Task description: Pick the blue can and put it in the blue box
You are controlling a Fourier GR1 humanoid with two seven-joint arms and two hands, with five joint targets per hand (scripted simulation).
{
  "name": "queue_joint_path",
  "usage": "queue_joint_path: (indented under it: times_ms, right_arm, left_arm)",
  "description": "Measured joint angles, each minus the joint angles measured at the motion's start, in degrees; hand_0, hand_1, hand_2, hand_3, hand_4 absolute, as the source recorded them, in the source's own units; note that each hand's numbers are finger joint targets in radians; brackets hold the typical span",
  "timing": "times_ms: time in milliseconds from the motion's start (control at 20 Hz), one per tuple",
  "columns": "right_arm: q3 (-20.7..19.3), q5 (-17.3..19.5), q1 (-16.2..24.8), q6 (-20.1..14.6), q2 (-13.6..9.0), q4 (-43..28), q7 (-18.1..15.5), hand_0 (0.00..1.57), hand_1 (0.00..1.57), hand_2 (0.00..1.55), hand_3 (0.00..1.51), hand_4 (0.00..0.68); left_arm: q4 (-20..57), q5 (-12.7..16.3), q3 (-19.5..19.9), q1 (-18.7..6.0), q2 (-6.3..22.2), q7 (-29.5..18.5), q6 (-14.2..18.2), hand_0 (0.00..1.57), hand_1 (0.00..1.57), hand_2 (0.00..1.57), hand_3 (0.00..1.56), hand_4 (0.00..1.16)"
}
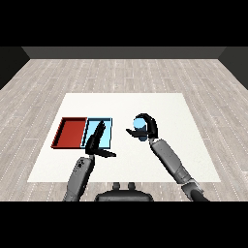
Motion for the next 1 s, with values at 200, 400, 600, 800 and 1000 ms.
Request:
queue_joint_path:
  times_ms: [200, 400, 600, 800, 1000]
  right_arm:
    - [-0.26, 3.13, 3.1, 1.0, 0.04, -5.14, 2.0, 1.46, 1.46, 1.46, 1.4, 0.612]
    - [-0.73, 6.58, 4.11, 2.15, 2.65, -6.43, 2.81, 1.47, 1.47, 1.46, 1.4, 0.614]
    - [-1.41, 10.19, 5.15, 3.18, 4.41, -9.03, 5.44, 1.49, 1.49, 1.47, 1.4, 0.609]
    - [-2.97, 12.39, 4.21, 5.12, 6.2, -8.28, 5.52, 1.49, 1.49, 1.47, 1.4, 0.609]
    - [-3.86, 14.47, 5.31, 7.07, 7.82, -8.81, 5.16, 1.48, 1.48, 1.47, 1.4, 0.606]
  left_arm:
    - [2.46, 1.75, -3.25, -1.31, -0.08, 0.23, 2.53, 0.0, 0.0, 0.0, 0.0, 0.0]
    - [5.12, 2.96, -5.48, -2.76, -0.11, -0.01, 4.66, 0.0, 0.0, 0.0, 0.0, 0.0]
    - [6.33, 3.61, -8.1, -4.09, -0.12, 0.84, 7.58, 0.0, 0.0, 0.0, 0.0, 0.0]
    - [7.81, 4.51, -8.63, -4.61, -0.13, 0.21, 8.0, 0.0, 0.0, 0.0, 0.0, 0.0]
    - [9.51, 6.31, -11.71, -5.64, -0.13, -0.5, 11.15, 0.0, 0.0, 0.0, 0.0, 0.0]
